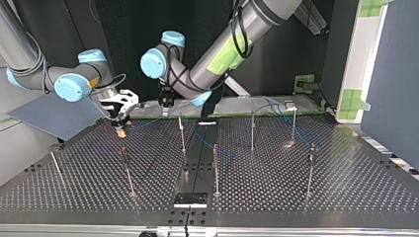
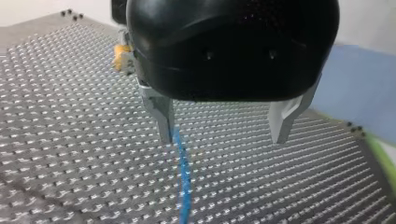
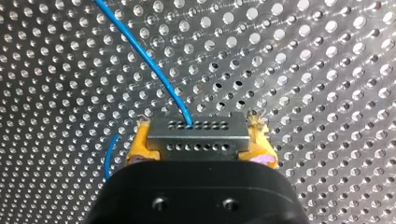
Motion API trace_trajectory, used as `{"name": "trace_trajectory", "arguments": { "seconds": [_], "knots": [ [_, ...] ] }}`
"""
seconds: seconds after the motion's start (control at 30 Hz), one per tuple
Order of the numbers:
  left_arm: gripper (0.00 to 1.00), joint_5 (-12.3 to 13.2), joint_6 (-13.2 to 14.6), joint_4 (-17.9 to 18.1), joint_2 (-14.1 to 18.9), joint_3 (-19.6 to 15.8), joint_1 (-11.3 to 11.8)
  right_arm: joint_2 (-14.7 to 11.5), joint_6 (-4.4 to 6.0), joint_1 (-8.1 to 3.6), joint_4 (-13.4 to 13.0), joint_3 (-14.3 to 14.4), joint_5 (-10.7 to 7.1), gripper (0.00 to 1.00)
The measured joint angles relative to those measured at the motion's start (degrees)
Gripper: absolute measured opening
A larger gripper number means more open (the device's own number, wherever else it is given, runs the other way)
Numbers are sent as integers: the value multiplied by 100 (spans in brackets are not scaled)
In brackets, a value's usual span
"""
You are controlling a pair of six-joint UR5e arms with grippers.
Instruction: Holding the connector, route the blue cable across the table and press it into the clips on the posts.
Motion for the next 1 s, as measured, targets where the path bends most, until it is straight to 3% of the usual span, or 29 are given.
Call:
{"name": "trace_trajectory", "arguments": {
  "seconds": [0.17,0.3,0.57,0.9,0.93,0.97,1.0],
  "knots": [
    [100,-108,-58,19,-22,293,30,0,-2,-2,-9,1,0,0],
    [100,-47,-93,-53,-109,510,45,0,2,-2,-15,0,-6,0],
    [100,42,-181,-340,-532,966,72,0,5,-2,-21,2,-83,0],
    [100,-35,-220,-431,-925,1465,-3,0,6,-6,-32,1,-138,0],
    [86,-67,-217,-436,-932,1509,-14,0,6,-5,-33,1,-142,0],
    [65,-116,-209,-441,-937,1569,-27,0,6,-5,-34,1,-145,0],
    [65,-153,-199,-442,-939,1616,-36,0,6,-5,-35,1,-147,0]
  ]
}}
